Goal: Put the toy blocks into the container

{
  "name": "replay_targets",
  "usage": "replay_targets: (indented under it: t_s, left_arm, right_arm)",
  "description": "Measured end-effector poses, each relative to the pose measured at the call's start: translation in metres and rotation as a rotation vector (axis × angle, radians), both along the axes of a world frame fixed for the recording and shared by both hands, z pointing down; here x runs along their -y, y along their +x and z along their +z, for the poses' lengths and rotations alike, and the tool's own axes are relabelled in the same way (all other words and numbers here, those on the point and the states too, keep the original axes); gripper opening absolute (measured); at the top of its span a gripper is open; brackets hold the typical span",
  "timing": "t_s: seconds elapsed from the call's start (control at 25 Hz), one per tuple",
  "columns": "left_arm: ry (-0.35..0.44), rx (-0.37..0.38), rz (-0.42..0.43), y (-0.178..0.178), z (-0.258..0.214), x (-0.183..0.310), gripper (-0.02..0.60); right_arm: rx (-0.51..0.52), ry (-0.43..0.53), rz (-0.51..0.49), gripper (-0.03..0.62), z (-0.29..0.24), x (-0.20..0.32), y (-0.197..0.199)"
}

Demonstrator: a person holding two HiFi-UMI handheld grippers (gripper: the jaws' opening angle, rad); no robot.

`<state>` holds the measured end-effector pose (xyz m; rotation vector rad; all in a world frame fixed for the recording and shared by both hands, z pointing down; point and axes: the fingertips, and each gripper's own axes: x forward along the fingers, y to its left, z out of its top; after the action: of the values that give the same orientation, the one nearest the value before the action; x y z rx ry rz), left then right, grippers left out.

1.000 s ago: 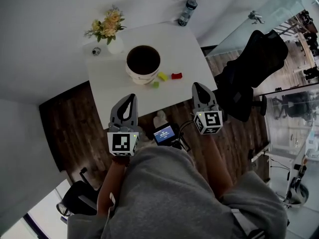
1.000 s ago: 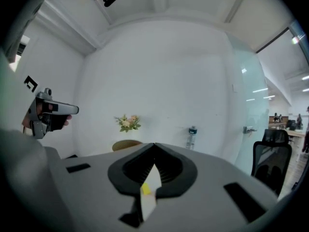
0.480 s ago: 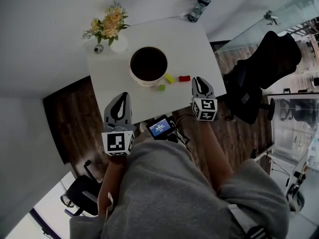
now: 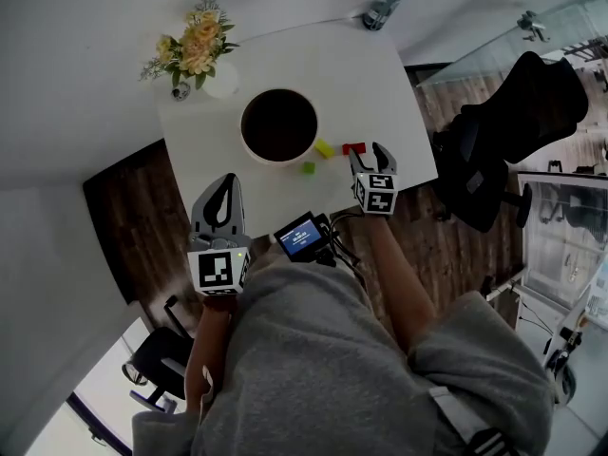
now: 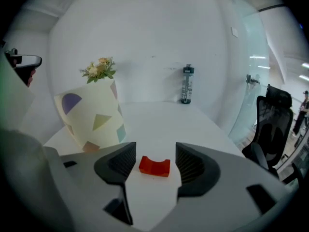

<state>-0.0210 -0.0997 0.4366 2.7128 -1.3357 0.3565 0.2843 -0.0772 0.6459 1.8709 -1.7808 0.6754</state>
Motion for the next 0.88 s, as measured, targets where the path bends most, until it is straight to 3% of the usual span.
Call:
replay_targets:
  t_s: [0.24,0.44,0.88]
  left_arm:
    - [-0.019,0.025,-0.02,-0.002,0.007,0.007,0.008]
    - [-0.03,0.034,-0.032,-0.003,0.011,0.009,0.008]
    - [-0.032,0.038,-0.026,-0.001,0.015,0.007,0.008]
  right_arm:
    - [0.056,-0.092,0.041,0.279,0.035,0.001,-0.003]
    - [0.031,-0.145,0.062,0.29,0.047,0.003,-0.001]
    - [0.09,-0.203,0.079,0.296,0.067,0.0,-0.007]
